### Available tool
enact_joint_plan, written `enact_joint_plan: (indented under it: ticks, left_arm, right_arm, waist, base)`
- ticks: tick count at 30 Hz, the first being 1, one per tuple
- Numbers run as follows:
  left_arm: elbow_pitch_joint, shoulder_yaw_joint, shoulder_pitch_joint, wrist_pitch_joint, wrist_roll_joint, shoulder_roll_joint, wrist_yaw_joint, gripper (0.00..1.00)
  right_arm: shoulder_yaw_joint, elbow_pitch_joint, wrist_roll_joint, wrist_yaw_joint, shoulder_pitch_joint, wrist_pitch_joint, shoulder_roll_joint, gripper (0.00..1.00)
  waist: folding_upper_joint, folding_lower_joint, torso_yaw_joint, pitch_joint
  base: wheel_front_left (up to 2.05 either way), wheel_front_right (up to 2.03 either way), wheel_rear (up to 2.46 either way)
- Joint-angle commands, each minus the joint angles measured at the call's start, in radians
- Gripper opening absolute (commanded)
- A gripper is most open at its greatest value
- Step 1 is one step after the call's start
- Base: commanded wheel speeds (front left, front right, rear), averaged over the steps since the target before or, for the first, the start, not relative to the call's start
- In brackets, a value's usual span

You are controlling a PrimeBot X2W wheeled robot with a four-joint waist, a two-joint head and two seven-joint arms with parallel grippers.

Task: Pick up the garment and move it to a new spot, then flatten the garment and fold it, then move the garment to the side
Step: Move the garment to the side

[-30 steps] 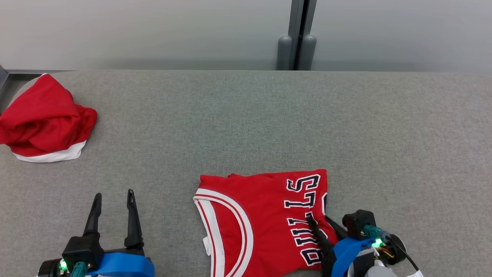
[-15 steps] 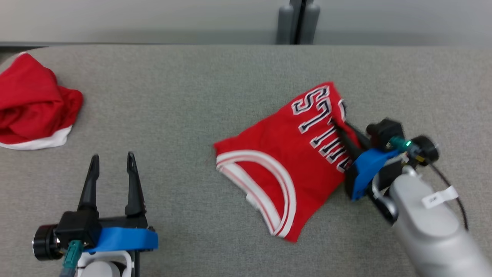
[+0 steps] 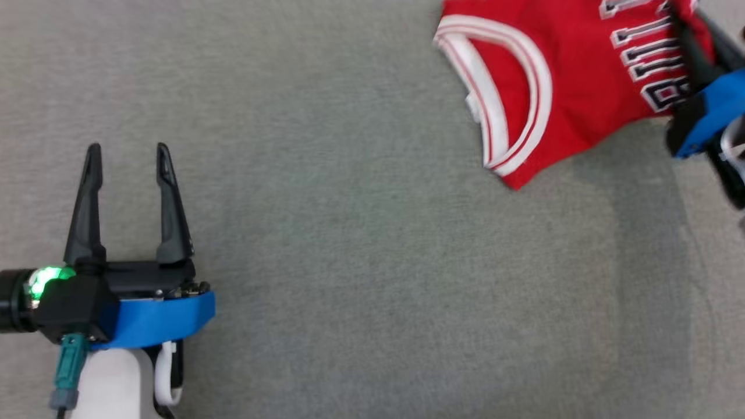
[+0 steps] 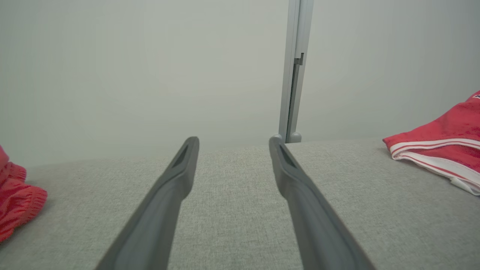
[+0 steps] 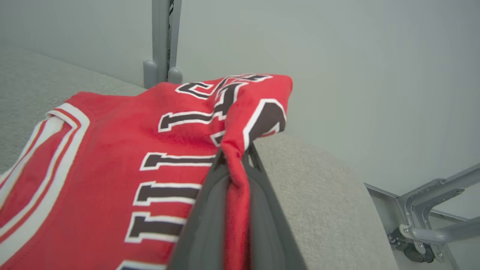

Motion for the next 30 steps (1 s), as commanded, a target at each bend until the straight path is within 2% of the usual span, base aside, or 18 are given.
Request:
enact_joint_plan:
  ticks: [1, 10, 14, 18, 19, 20, 21, 25, 30]
  left_arm:
    - [-0.016, 0.006, -0.021, -0.003, 0.011, 0.011, -0.001, 1.0]
    - [-0.075, -0.01, -0.052, -0.002, 0.044, 0.054, 0.002, 1.0]
    - [-0.091, -0.018, -0.061, -0.002, 0.046, 0.063, 0.008, 1.0]
    - [-0.099, -0.024, -0.062, -0.002, 0.046, 0.071, 0.011, 1.0]
    - [-0.099, -0.023, -0.062, -0.002, 0.044, 0.071, 0.015, 1.0]
    - [-0.098, -0.024, -0.064, -0.003, 0.041, 0.071, 0.018, 1.0]
    - [-0.097, -0.025, -0.065, -0.002, 0.039, 0.072, 0.019, 1.0]
    - [-0.083, -0.033, -0.071, -0.002, 0.03, 0.063, 0.024, 1.0]
    - [-0.066, -0.033, -0.064, -0.003, 0.016, 0.056, 0.032, 1.0]
  right_arm:
    - [-0.008, 0.003, 0.005, 0.0, -0.029, -0.006, -0.028, 0.0]
    - [-0.004, 0.057, 0.052, 0.0, -0.125, -0.002, -0.142, 0.0]
    - [0.005, 0.101, 0.061, 0.0, -0.171, 0.003, -0.17, 0.0]
    - [0.017, 0.162, 0.078, 0.0, -0.211, 0.015, -0.155, 0.0]
    - [0.017, 0.175, 0.072, 0.0, -0.225, 0.008, -0.158, 0.37]
    - [0.015, 0.193, 0.069, 0.0, -0.234, 0.001, -0.156, 0.87]
    - [0.013, 0.211, 0.066, 0.0, -0.239, -0.004, -0.15, 1.0]
    - [-0.007, 0.278, 0.022, 0.0, -0.271, -0.07, -0.162, 1.0]
    - [-0.025, 0.318, -0.005, 0.0, -0.283, -0.113, -0.144, 1.0]
  waist:
    - [-0.0002, -0.0002, -0.019, 0.016]
    - [-0.0002, -0.0002, -0.095, 0.109]
    - [-0.0002, -0.0002, -0.1, 0.141]
    - [-0.0002, -0.0002, -0.1, 0.155]
    - [-0.0002, -0.0002, -0.099, 0.157]
    - [-0.0002, -0.0002, -0.097, 0.158]
    - [-0.0002, -0.0002, -0.095, 0.158]
    - [-0.0002, -0.0002, -0.077, 0.149]
    - [-0.0002, -0.0002, -0.058, 0.117]
  base:
    - [0.0, 0.0, 0.0]
    - [0.0, 0.0, 0.0]
    - [0.0, 0.0, 0.0]
    - [0.0, 0.0, 0.0]
    - [0.0, 0.0, 0.0]
    - [0.0, 0.0, 0.0]
    - [0.0, 0.0, 0.0]
    - [0.0, 0.0, 0.0]
    - [0.0, 0.0, 0.0]
